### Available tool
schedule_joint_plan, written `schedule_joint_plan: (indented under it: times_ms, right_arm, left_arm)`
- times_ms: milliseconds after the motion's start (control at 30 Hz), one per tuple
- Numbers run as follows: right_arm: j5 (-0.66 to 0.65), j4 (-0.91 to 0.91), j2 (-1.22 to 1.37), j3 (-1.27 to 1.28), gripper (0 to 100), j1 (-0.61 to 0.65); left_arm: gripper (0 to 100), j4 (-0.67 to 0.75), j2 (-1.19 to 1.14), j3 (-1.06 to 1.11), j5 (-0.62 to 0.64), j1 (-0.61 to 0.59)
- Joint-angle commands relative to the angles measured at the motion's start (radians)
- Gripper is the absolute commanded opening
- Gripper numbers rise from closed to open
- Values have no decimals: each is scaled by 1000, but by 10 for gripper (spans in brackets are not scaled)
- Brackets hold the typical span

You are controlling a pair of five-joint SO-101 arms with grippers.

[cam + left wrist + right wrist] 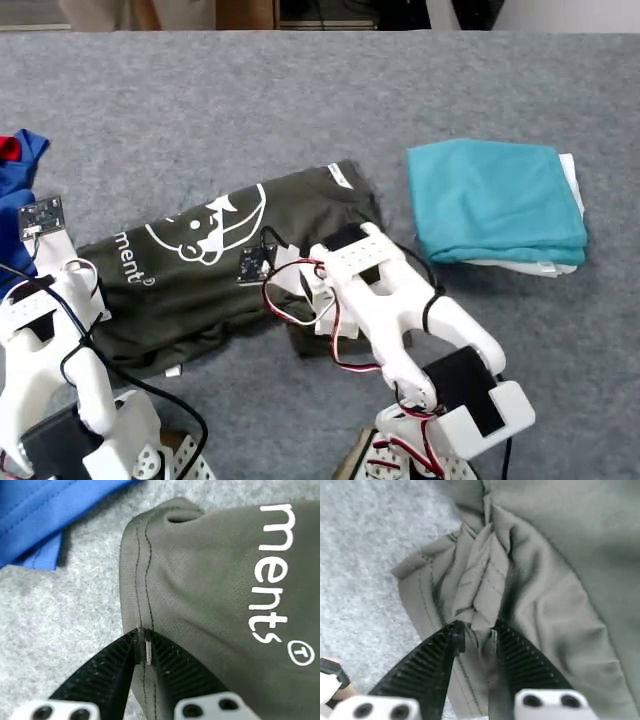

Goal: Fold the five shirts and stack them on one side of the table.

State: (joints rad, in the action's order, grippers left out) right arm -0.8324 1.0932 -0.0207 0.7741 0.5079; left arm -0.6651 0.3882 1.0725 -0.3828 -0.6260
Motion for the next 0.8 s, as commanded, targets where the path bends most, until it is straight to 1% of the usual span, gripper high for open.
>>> schedule_joint_plan:
  times_ms: [0,167,300,367,467,633,767]
  right_arm:
    - [-12,-20,53,10,150,8]
    - [-9,-18,56,4,142,8]
    - [-5,-18,56,4,38,7]
    - [-5,-18,56,4,10,5]
    - [6,-20,56,4,5,4]
    - [75,-21,54,-38,4,-61]
    - [115,31,27,-64,4,-42]
  left_arm:
    - [19,14,25,-8,-3,5]
    - [19,14,28,-6,-3,5]
    - [19,14,28,-5,-3,5]
    - [19,14,25,-9,-3,5]
    - [19,14,27,-8,-3,5]
    - [19,14,27,-9,-3,5]
    - [19,14,27,-9,-3,5]
